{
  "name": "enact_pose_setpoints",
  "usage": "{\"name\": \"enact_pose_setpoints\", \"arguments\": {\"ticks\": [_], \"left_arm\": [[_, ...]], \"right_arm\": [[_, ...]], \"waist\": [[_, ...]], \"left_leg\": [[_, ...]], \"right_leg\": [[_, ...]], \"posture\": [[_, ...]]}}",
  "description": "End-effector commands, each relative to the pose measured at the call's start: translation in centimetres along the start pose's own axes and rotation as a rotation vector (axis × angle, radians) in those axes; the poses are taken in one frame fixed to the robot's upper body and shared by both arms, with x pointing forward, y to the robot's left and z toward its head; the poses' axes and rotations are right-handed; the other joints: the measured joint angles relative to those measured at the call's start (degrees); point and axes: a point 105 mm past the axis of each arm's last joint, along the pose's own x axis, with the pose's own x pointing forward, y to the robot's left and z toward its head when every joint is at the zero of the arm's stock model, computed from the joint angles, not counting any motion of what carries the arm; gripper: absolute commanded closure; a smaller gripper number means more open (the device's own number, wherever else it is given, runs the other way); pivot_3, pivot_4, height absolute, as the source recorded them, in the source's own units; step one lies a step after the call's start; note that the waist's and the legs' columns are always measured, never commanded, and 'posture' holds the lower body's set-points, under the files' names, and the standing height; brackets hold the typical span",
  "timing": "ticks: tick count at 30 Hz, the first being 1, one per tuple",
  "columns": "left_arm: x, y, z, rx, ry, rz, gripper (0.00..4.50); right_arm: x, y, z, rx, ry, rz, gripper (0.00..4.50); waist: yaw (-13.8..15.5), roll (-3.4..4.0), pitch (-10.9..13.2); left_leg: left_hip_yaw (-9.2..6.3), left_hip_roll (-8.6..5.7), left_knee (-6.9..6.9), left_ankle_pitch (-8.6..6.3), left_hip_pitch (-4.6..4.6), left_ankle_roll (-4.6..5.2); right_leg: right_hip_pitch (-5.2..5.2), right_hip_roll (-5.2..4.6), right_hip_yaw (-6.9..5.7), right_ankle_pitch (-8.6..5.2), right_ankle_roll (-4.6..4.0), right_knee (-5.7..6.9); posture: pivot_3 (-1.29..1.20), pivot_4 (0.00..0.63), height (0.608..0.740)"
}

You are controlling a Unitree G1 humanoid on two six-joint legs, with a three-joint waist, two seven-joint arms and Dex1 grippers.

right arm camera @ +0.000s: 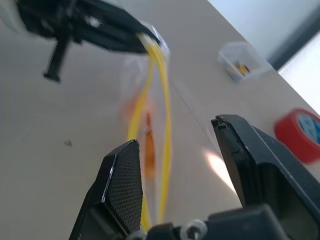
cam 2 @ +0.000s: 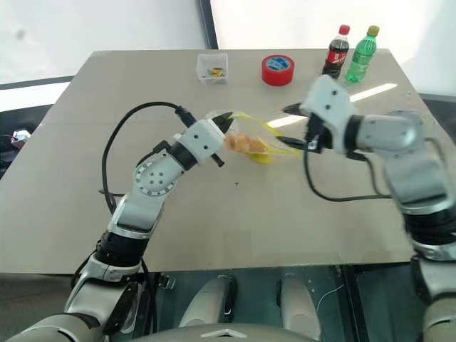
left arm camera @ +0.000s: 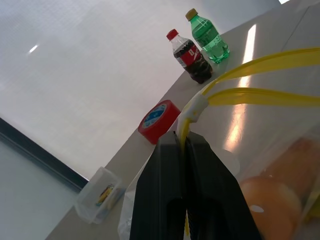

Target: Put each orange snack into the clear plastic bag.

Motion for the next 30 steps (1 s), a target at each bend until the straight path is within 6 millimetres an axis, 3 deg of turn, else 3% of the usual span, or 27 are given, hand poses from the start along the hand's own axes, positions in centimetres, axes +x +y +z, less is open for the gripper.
{"name": "enact_pose_setpoints", "arguments": {"ticks": [1, 10, 22, 26, 29, 30], "left_arm": [[0.1, 0.9, 1.4, 0.038, -0.048, 0.012, 4.5], [-0.3, 0.7, 1.2, 0.029, -0.039, 0.012, 4.5], [-0.3, 0.9, 0.9, 0.023, -0.031, 0.022, 4.5], [-0.3, 0.8, 0.9, 0.013, -0.03, 0.023, 4.5], [-0.3, 0.7, 0.9, 0.008, -0.03, 0.022, 4.5], [-0.2, 0.7, 0.9, 0.007, -0.03, 0.023, 4.5]], "right_arm": [[1.3, -1.3, 1.3, -0.161, -0.049, -0.088, 1.8], [3.3, -2.0, 2.5, -0.27, -0.113, -0.132, 1.8], [3.8, -1.6, 3.2, -0.277, -0.148, -0.113, 1.8], [4.0, -1.4, 3.4, -0.301, -0.155, -0.103, 2.9], [4.0, -1.5, 3.2, -0.349, -0.141, -0.104, 4.44], [4.1, -1.5, 3.2, -0.359, -0.139, -0.104, 4.48]], "waist": [[0.24, 0.0, 0.0], [0.45, 0.0, 0.0], [0.67, 0.01, 0.0], [0.67, 0.0, 0.0], [0.66, 0.01, 0.0], [0.66, 0.01, 0.0]], "left_leg": [[0.0, -0.04, 0.0, 0.01, -0.01, -0.01], [0.0, -0.06, -0.07, 0.14, -0.02, -0.24], [0.01, -0.05, -0.06, 0.13, 0.0, -0.23], [0.01, -0.05, -0.06, 0.13, 0.0, -0.22], [0.01, -0.05, -0.06, 0.13, 0.0, -0.22], [0.02, -0.05, -0.06, 0.13, 0.0, -0.23]], "right_leg": [[0.0, -0.05, 0.01, 0.01, 0.02, -0.02], [-0.06, -0.1, 0.08, 0.03, 0.05, -0.08], [-0.06, -0.07, 0.08, 0.03, 0.04, -0.02], [-0.06, -0.07, 0.08, 0.03, 0.04, -0.02], [-0.06, -0.07, 0.08, 0.03, 0.04, -0.02], [-0.06, -0.07, 0.08, 0.03, 0.04, -0.02]], "posture": [[0.0, 0.15, 0.74], [0.0, 0.15, 0.74], [0.0, 0.15, 0.74], [0.0, 0.15, 0.74], [0.0, 0.15, 0.74], [0.0, 0.15, 0.74]]}}
